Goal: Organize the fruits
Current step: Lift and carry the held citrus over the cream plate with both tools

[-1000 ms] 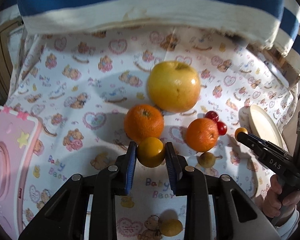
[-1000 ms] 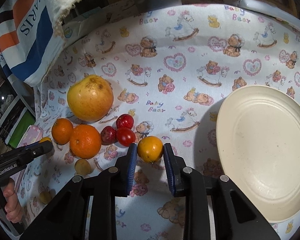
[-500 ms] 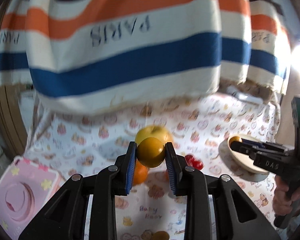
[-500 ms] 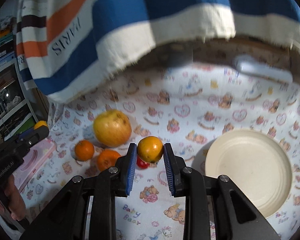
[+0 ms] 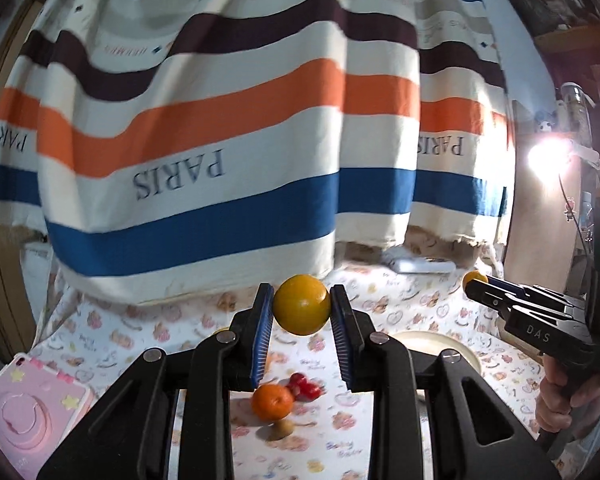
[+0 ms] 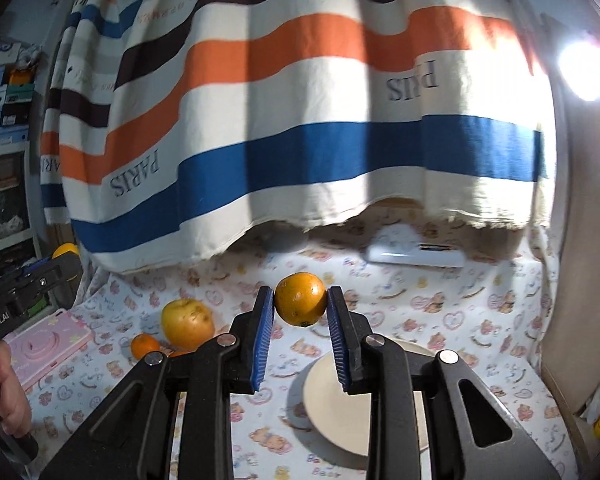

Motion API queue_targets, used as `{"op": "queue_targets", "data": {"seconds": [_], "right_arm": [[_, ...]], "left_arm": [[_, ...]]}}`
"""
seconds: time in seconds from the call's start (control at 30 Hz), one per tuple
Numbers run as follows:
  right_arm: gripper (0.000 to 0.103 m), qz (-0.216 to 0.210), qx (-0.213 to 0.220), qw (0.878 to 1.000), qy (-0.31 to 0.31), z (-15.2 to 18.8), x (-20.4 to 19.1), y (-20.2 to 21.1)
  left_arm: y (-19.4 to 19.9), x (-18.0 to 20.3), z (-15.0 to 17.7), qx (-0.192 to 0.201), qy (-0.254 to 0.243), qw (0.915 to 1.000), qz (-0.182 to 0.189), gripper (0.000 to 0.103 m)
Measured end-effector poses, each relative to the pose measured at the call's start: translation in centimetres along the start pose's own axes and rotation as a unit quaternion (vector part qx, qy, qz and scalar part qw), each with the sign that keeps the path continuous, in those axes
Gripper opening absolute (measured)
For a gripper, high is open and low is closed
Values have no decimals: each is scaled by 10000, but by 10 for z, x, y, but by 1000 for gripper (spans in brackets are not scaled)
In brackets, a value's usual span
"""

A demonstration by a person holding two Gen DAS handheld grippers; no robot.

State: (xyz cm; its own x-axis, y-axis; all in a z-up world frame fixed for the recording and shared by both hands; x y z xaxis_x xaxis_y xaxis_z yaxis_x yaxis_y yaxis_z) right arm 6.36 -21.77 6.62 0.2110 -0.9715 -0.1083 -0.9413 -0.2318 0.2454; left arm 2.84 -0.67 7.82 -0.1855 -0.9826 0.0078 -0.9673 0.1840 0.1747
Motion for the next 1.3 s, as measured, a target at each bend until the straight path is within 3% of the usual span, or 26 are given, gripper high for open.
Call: {"op": "queue_targets", "data": {"seconds": [0.23,0.43,0.57,0.73,0.87,0.97,1.1,1.3], "right_arm": [[28,359,292,9989,-33,-7,38,8],[28,758,468,9953,-385,-7,79,3],[28,935,165,9938,-579,6,106,-14],[28,1021,-230,9926,-612,22,125,-31],[28,997,-668,9912,-557,36,127,-47],[28,992,-1049,9879,-557,49,129,-61],[28,999,-1685,9785,-649,69,136,-80],[28,1028,-2157,9679,-786,88,146,-94]], "left_arm": [[-25,53,-12,-97,-266,9994,177,27],[-83,113,-15,-683,-374,9947,679,27],[-116,155,-6,-999,-579,9896,860,27],[-157,184,36,-1872,-798,9733,1058,27],[-178,179,69,-2290,-617,9664,987,27],[-191,176,92,-2674,-549,9564,1035,27],[-198,176,108,-2895,-788,9498,892,27],[-206,176,124,-3299,-795,9358,951,27]]}}
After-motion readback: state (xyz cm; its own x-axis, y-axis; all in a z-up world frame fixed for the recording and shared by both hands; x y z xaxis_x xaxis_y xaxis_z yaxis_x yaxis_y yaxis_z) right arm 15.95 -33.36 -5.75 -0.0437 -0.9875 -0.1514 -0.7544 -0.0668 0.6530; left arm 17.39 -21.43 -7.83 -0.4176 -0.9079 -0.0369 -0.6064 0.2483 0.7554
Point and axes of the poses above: each gripper's, at about its wrist camera, not at the fingertips, and y roughly against the way its jaws point, x to its right, z to its underside, the point moved 6 cm from there along -y, roughly the way its jaws point, and after that the axes turned 5 degrees about -y, right-handed, at the moved point
